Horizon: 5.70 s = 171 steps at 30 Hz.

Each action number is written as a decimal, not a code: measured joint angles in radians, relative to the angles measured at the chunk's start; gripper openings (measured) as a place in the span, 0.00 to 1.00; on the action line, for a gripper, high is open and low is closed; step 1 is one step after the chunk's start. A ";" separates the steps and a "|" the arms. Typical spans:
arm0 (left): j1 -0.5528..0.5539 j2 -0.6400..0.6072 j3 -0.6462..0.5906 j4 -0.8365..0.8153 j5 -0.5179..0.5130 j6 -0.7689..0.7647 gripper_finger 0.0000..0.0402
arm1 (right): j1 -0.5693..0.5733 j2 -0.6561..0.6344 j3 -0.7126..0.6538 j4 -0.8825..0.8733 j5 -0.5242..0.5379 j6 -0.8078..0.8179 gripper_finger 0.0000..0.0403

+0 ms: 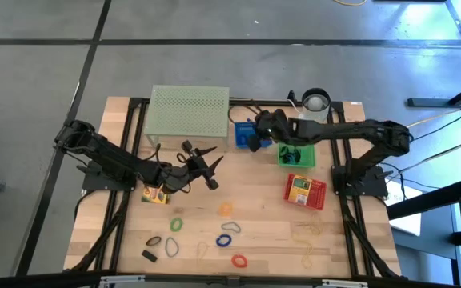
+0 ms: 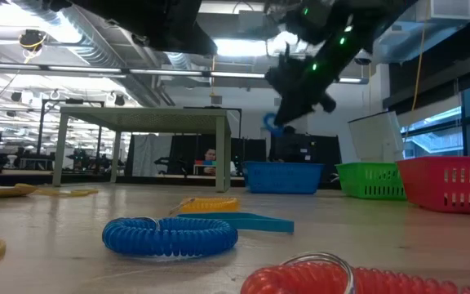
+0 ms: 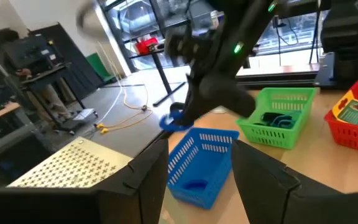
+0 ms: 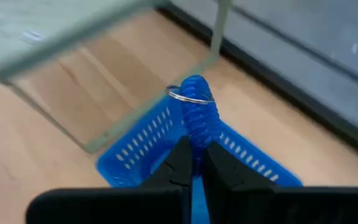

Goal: Pick & Place Office Desk Supplies
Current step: Put the blue spring keychain into the blue bin, then put the green spring keychain into the blue bin

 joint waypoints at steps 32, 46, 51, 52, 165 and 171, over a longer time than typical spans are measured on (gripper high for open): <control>-0.142 -0.077 0.000 -0.501 0.435 -0.463 0.43 | -0.005 0.153 0.001 0.009 -0.104 0.027 0.50; -0.293 -0.051 -0.001 -0.898 1.025 -0.721 0.43 | 0.033 0.148 0.051 0.026 -0.104 0.020 0.47; -0.337 -0.002 -0.001 -0.937 0.946 -0.697 0.43 | 0.034 0.148 0.051 0.028 -0.102 0.019 0.46; -0.341 0.012 -0.001 -0.943 0.943 -0.697 0.43 | 0.034 0.148 0.051 0.028 -0.102 0.019 0.46; 0.060 -0.008 0.001 0.480 0.613 0.422 0.03 | 0.481 -0.081 0.051 0.508 -0.123 -0.314 0.46; 0.060 -0.008 0.001 0.476 0.622 0.421 0.03 | 0.482 -0.081 0.051 0.508 -0.090 -0.309 0.46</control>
